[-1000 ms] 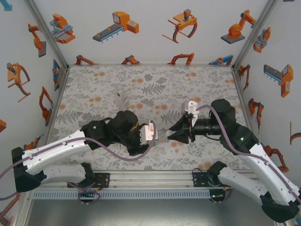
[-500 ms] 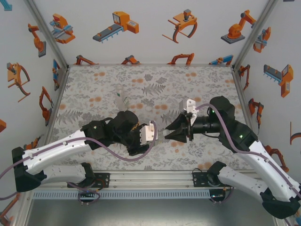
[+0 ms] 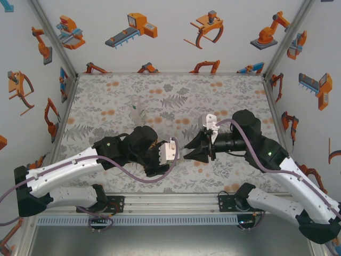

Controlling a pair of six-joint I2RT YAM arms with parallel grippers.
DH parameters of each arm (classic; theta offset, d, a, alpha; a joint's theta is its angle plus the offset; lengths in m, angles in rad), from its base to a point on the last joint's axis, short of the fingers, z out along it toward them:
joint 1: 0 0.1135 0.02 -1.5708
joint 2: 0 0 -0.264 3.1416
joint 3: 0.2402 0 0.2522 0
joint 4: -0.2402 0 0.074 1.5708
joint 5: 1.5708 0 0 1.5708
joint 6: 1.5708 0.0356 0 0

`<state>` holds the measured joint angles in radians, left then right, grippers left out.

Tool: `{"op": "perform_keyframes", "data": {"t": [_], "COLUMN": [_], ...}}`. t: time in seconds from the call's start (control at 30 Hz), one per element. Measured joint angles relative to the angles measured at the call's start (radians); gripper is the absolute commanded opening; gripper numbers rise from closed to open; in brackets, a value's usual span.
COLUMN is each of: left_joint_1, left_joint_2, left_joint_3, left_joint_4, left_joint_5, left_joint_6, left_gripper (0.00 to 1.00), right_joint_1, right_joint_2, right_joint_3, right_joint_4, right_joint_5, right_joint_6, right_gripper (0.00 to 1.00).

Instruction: Screw on the bottle caps

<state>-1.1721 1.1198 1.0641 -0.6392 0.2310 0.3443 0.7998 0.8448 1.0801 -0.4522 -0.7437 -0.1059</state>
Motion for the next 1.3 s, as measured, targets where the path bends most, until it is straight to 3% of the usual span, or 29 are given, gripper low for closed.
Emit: {"op": "perform_keyframes", "data": {"t": [0.5,1.3], "left_joint_1": [-0.005,-0.008], "left_joint_2": [-0.034,0.000], "left_joint_3": [0.002,0.017], "left_joint_4": [0.013,0.010], "left_joint_5": [-0.010,-0.002], "left_joint_6": [0.000,0.007], "left_gripper": [0.00,0.00], "right_joint_1": [0.030,0.036], "right_joint_2": [-0.037,-0.017], "right_joint_3": [-0.013,-0.013], "right_joint_4": [-0.002,0.018], "right_joint_5": [0.084,0.058], "right_joint_6": [0.000,0.014], "right_gripper": [0.00,0.00]}}
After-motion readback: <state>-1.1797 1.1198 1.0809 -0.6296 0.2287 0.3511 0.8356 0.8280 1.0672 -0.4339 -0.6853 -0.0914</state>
